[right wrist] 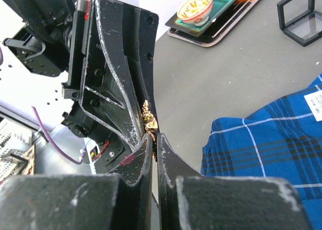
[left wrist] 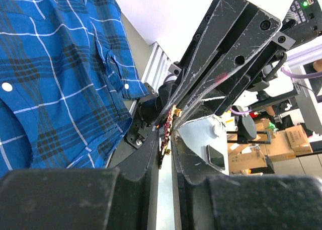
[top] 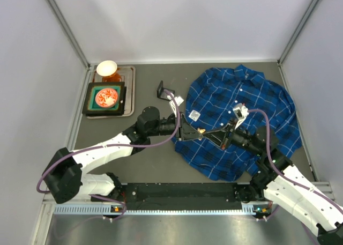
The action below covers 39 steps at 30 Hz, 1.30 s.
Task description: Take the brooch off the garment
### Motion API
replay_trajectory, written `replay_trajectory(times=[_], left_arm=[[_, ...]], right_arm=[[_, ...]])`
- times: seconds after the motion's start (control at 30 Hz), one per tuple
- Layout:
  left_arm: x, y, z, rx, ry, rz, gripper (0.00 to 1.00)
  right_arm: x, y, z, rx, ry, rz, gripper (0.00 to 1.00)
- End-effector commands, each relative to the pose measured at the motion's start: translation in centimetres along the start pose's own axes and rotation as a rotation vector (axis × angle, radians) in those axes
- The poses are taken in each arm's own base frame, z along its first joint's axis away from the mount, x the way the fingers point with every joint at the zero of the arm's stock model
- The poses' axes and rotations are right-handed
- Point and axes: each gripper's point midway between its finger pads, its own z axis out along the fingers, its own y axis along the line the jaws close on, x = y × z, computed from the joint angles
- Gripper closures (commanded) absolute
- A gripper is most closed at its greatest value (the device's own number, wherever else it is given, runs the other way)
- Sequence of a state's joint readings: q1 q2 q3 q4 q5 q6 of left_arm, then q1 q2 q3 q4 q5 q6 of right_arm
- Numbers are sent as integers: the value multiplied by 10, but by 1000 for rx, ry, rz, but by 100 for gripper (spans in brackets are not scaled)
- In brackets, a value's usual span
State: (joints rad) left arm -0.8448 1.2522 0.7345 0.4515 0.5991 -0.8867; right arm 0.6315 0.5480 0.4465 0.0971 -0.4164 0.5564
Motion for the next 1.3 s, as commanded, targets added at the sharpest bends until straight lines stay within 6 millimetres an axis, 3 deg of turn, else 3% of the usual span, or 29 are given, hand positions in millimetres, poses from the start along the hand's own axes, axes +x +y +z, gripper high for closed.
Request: replay_trajectory(times=[0.0,0.27,0.4,0.47,0.93,1.27], left_arm=[[-2,-44,0,154,67,98,85],[6,-44,-5,153,133,176,80],[1,-42,-7,127,89,174,97],[-3,-41,-7,110,65,167,100],[-7,-42,-15,121,9,143,100],[-5,-50,-17,172,10,139,100]], right_arm=[[-8,4,2,-25,-1,-111,100],[-6,3,6,-26,43,-131,100],[-9,0,4,8,20,-70,100],[-5,-2,3,14,15,-43,100],[-1,0,-7,18,-20,21,87],[1,16,-3,-96,-36,66,84]])
